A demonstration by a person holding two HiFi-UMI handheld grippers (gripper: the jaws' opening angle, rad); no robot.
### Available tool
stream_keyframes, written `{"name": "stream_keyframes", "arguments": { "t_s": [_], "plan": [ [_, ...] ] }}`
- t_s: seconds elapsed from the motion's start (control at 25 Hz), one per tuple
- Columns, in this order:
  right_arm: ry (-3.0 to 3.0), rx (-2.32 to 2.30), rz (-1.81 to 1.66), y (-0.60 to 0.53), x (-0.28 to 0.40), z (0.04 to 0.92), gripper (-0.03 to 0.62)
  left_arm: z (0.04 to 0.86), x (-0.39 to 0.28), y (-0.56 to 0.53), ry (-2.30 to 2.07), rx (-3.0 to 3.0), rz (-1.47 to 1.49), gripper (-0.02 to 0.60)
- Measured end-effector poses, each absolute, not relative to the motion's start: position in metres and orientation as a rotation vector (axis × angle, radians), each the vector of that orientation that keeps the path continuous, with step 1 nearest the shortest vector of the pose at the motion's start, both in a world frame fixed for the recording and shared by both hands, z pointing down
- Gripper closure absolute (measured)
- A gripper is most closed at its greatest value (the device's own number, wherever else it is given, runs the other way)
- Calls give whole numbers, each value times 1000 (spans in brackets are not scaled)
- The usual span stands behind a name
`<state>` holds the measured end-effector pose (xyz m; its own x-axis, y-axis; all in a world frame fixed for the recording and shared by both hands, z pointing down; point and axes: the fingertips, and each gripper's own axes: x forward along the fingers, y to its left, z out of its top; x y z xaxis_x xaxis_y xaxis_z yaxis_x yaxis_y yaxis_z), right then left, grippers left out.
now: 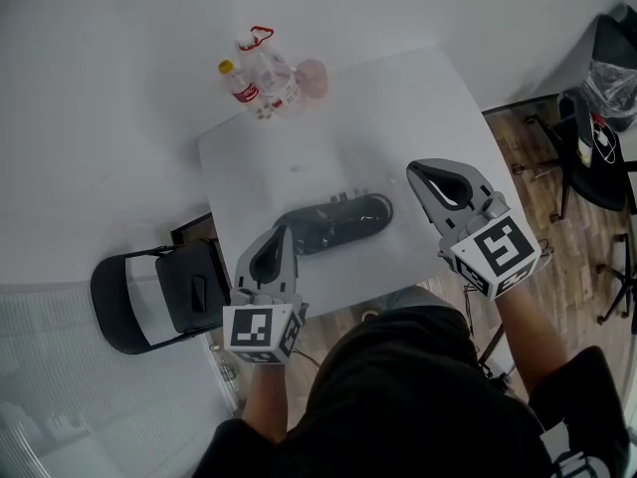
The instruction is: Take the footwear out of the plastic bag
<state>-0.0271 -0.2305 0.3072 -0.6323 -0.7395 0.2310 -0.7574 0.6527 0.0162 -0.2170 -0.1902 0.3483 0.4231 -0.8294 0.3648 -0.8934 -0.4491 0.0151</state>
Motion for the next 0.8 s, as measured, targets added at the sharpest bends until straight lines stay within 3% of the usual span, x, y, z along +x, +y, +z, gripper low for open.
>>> {"name": "stream_keyframes", "arguments": {
  "t_s": [0.52, 0.6, 0.8],
  "plan": [
    [-2662, 1151, 139, -284, -19, 317, 576, 443, -194, -224, -1070, 2584, 1166, 545],
    [-2663, 1148, 145, -291, -17, 319, 576, 468, -186, -220, -941, 2574, 1294, 414],
    [-2669, 1133, 174, -306, -9, 332, 576, 536, -179, -205, -631, 2530, 1659, 166]
  ]
}}
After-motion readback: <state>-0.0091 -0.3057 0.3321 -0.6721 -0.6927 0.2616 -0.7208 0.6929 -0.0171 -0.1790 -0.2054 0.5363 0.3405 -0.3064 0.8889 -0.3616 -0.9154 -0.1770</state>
